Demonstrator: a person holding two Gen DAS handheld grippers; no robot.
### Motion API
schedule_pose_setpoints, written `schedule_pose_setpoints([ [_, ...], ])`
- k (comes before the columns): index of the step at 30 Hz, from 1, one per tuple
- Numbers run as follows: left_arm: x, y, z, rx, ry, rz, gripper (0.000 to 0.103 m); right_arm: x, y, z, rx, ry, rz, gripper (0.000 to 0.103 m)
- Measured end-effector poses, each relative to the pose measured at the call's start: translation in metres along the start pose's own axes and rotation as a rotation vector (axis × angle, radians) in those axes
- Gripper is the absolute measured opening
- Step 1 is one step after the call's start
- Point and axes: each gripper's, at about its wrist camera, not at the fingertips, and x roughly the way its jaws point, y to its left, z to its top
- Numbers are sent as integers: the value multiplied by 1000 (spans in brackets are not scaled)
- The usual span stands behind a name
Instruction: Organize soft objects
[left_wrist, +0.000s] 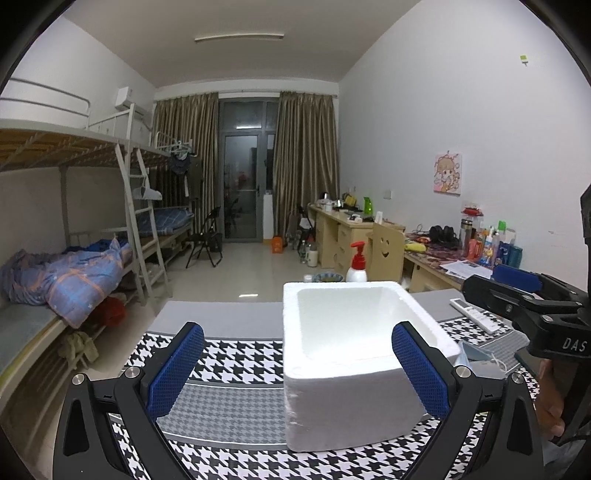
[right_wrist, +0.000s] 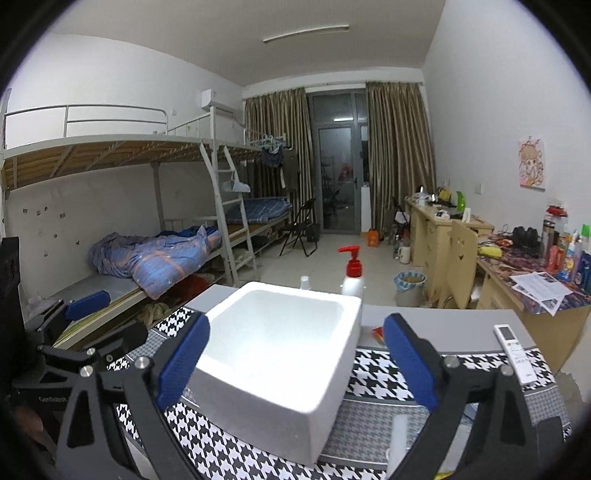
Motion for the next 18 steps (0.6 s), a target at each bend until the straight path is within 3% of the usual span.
schedule_pose_setpoints([
  [18, -34, -24, -2, 46, -40, -55, 102, -53, -8, -17, 17, -67, -60, 100],
])
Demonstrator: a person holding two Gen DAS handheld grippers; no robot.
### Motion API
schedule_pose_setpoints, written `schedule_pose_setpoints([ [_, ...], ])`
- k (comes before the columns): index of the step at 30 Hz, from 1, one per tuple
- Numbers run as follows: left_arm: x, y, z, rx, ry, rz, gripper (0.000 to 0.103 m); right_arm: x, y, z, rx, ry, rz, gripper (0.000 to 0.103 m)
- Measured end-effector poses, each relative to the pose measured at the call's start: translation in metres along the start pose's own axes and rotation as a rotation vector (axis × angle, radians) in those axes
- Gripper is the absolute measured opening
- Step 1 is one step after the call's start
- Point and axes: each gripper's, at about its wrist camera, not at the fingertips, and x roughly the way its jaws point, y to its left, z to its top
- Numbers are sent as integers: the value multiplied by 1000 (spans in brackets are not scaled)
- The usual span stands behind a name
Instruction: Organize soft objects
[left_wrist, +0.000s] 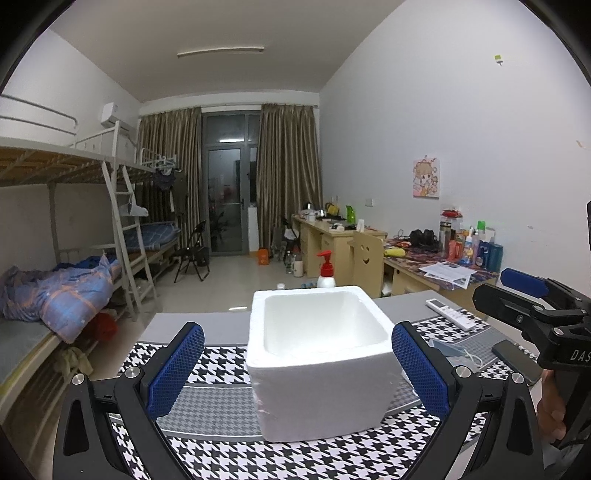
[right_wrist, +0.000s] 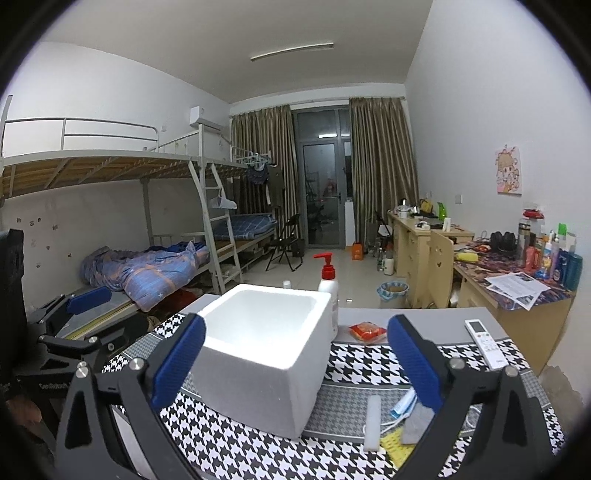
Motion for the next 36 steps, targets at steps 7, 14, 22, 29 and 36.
schedule_pose_setpoints([
  [7, -9, -9, -4, 6, -7, -15, 102, -17, -4, -8, 11, -16, -21, 100],
  [14, -16, -17, -6, 10, -19, -27, 102, -32, -10, -16, 16, -25, -40, 101],
  [22, -22, -24, -13, 13, -14, -43, 102, -45, -15, -26, 16, -32, -55, 101],
  [29, -29, -31, -20, 16, -28, -46, 102, -57, -18, -34, 25, -34, -71, 101],
  [36, -35, -37, -26, 26, -33, -62, 102, -67, -19, -42, 33, -41, -79, 101],
])
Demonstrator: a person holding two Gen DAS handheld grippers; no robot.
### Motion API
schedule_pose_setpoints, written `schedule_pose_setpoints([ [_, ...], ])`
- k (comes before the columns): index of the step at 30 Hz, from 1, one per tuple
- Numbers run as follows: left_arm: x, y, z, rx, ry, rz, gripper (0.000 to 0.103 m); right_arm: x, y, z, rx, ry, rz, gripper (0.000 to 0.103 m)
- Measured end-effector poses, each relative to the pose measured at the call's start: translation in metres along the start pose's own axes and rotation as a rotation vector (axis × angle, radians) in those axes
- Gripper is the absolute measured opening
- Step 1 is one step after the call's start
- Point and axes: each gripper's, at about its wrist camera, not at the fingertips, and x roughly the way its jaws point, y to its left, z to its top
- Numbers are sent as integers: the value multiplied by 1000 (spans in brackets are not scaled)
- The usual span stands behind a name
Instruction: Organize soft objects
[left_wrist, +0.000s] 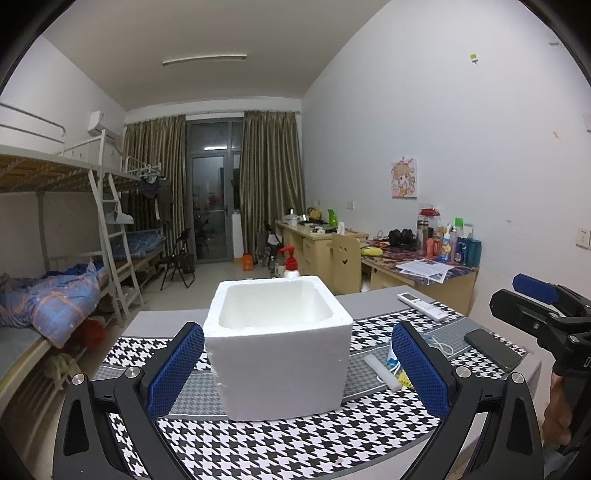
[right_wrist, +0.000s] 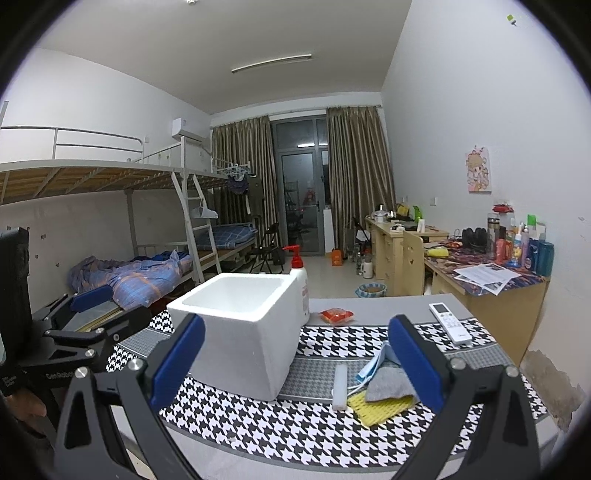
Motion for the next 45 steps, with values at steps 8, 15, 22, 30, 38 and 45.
schedule_pose_setpoints([
  [8, -3, 3, -9, -24, 3, 2, 102, -10, 0, -12, 12, -10, -20, 101],
  [15, -5, 1, -18, -41, 9, 1, 102, -17, 2, -18, 3, -14, -26, 101],
  [22, -12, 0, -25, -47, -7, 13, 102, -20, 4, -26, 3, -3, -28, 101],
  [30, -13, -1, -33, -60, 9, -2, 102, -23, 5, -34, 1, 12, -36, 101],
  [38, -4, -8, -37, -65, 20, -41, 102, -23, -3, -40, 13, 26, -54, 101],
  [45, 6, -22, -42, -65, 33, -71, 102, -26, -15, -46, 29, 34, -77, 101],
])
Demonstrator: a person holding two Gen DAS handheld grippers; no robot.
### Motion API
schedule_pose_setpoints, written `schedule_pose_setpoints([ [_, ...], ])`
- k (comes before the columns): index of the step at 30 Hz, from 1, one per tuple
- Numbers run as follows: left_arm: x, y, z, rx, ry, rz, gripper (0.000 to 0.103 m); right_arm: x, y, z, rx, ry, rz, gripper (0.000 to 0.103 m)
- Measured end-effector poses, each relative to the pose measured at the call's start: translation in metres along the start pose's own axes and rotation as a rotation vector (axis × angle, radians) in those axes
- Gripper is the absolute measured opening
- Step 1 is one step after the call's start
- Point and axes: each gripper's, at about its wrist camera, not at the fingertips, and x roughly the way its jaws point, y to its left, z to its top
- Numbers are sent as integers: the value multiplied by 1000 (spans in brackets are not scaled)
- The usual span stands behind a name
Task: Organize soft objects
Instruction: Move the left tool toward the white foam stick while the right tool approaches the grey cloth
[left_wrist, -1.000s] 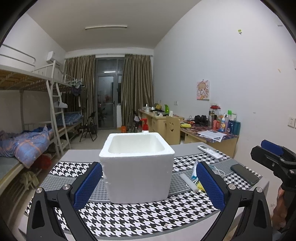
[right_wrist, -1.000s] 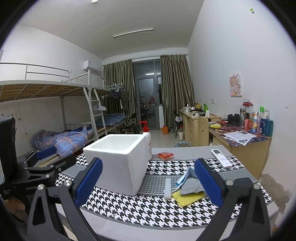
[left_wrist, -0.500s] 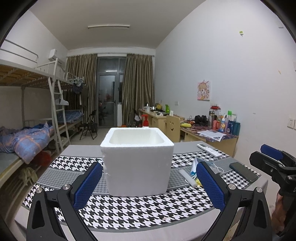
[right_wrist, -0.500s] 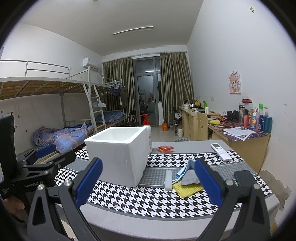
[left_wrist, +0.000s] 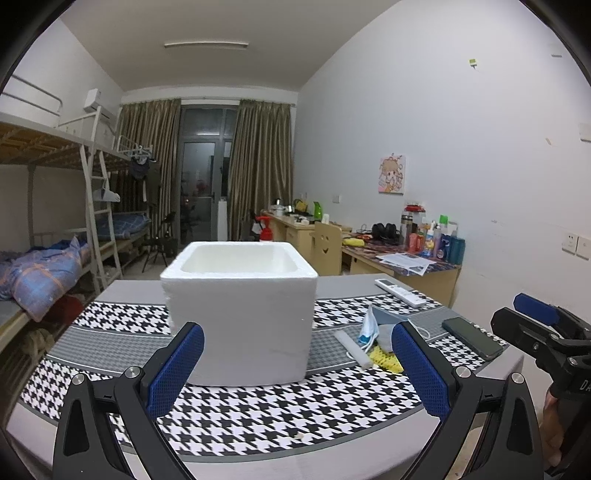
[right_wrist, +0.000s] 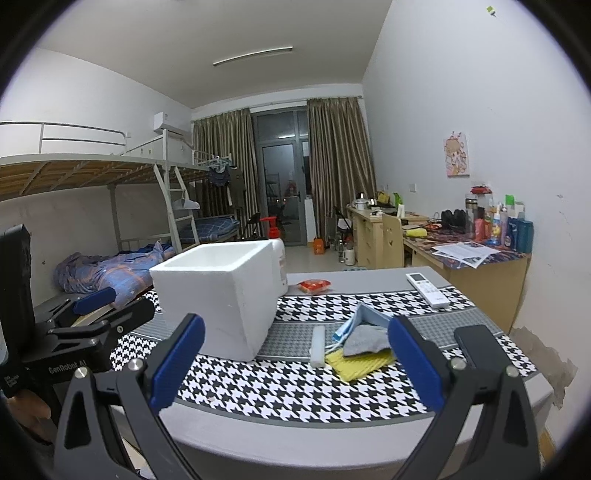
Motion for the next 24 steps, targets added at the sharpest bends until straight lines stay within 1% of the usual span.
schedule_pose_setpoints([
  [6, 9, -13, -4, 6, 14, -29, 102, -3, -11, -4, 8, 6, -23, 101],
  [14, 23, -31, -7, 8, 26, -59, 102, 3, -24, -6, 7, 33, -33, 101],
  [20, 35, -39, -7, 0, 43, -68, 102, 7, -35, -6, 6, 44, -39, 101],
  [24, 44, -43, -7, 4, 55, -60, 102, 11, -43, -8, 11, 48, -34, 101],
])
